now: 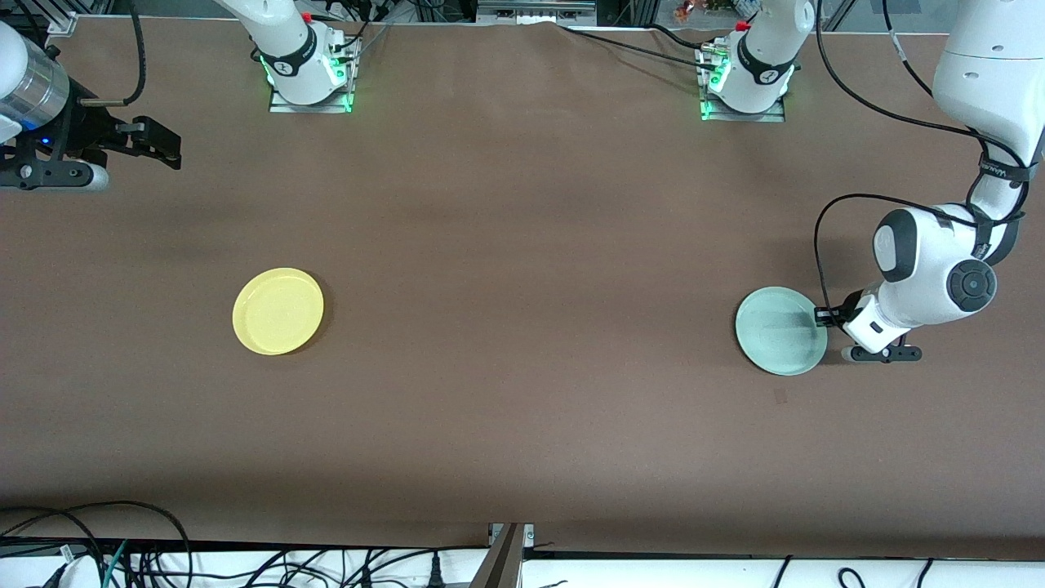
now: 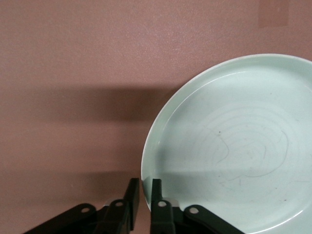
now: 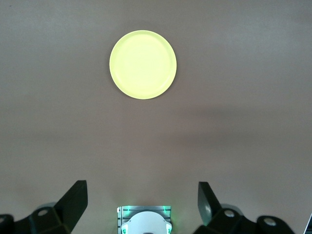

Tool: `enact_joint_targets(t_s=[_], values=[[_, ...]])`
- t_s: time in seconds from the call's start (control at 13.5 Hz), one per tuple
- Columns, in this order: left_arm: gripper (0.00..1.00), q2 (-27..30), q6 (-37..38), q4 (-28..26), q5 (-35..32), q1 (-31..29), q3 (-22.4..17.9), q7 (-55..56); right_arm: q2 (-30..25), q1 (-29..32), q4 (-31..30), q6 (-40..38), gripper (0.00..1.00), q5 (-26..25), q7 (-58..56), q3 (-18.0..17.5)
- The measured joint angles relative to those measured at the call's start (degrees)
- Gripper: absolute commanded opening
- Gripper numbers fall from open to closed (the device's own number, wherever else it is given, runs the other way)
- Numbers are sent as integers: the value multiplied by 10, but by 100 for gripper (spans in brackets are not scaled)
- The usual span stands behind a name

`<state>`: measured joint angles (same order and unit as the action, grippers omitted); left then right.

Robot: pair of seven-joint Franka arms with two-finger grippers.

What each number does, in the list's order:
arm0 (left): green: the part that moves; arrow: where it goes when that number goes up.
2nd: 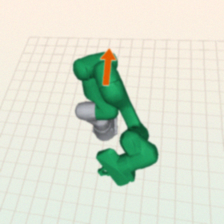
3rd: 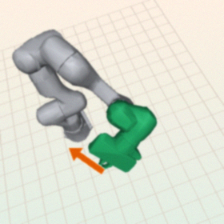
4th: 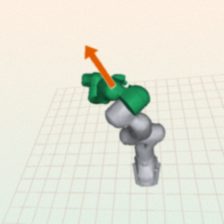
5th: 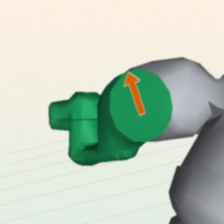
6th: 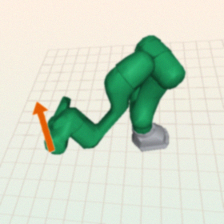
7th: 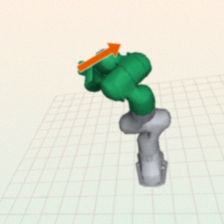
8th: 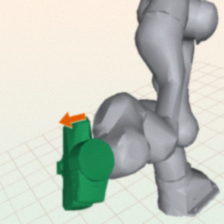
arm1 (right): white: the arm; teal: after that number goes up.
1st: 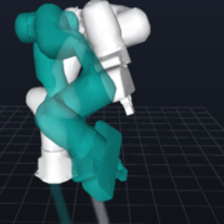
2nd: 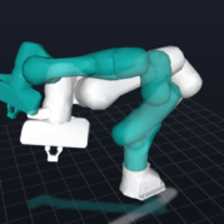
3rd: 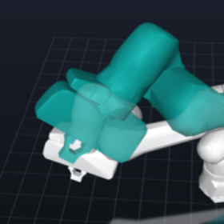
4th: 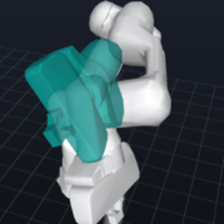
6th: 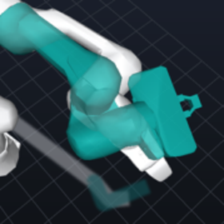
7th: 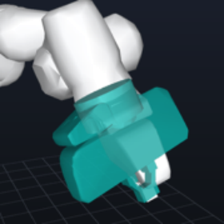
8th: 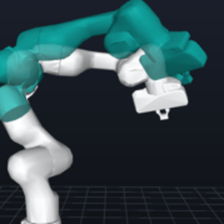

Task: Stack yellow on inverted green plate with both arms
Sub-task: 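Grip the green plate rim with the left gripper, then lift and flip the green plate with the left gripper toward table center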

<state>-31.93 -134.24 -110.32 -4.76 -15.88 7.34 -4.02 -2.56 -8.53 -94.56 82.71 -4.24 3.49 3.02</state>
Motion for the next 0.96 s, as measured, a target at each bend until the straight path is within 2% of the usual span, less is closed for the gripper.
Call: enact_joint_targets(t_s=[0.59,0.82,0.96], values=[[0,6,25,16,0,3,4,-1,0,0,0,0,100,0,0,0],[0,15,129,86,-1,22,9,-1,0,0,0,0,100,0,0,0],[0,20,191,141,-29,48,10,0,0,0,0,-1,100,0,0,0]])
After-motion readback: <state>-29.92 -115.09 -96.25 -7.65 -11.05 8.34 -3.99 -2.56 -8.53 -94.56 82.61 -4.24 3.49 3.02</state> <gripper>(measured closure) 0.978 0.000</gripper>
